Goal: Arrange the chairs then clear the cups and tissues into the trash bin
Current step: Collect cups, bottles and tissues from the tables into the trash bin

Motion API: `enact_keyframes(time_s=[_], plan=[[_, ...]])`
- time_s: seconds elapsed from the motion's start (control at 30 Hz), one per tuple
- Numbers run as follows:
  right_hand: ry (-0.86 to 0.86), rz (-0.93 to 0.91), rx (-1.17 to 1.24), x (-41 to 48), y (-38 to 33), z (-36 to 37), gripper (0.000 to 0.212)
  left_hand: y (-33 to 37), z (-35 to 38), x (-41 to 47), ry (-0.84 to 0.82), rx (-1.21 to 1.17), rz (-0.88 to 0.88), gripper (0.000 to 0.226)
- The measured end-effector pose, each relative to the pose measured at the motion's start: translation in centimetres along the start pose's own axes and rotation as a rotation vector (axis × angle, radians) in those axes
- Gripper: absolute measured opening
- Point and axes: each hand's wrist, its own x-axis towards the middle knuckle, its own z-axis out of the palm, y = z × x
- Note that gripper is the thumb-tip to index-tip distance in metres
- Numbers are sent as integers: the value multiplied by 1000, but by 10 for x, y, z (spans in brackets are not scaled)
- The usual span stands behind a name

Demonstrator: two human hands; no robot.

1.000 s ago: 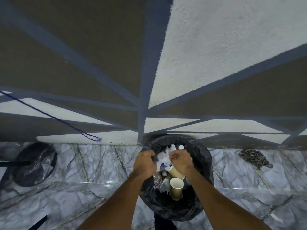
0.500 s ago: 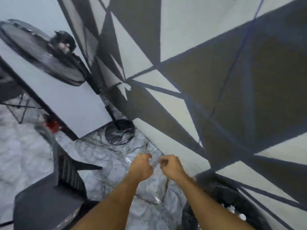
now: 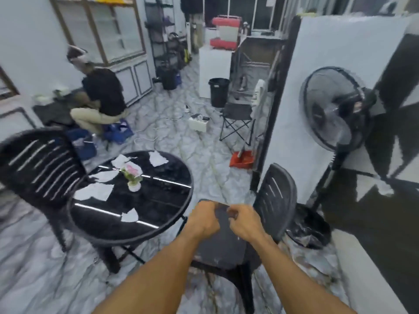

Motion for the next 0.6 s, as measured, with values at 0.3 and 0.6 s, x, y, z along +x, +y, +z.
enact_keyframes(time_s=[0.3, 0.6], plan=[[-339, -330, -12, 95, -167, 131, 37, -188, -83, -31, 230, -39, -493, 19], [-500, -312, -39, 211, -205, 242, 32, -315, -62, 48, 157, -120, -715, 53]])
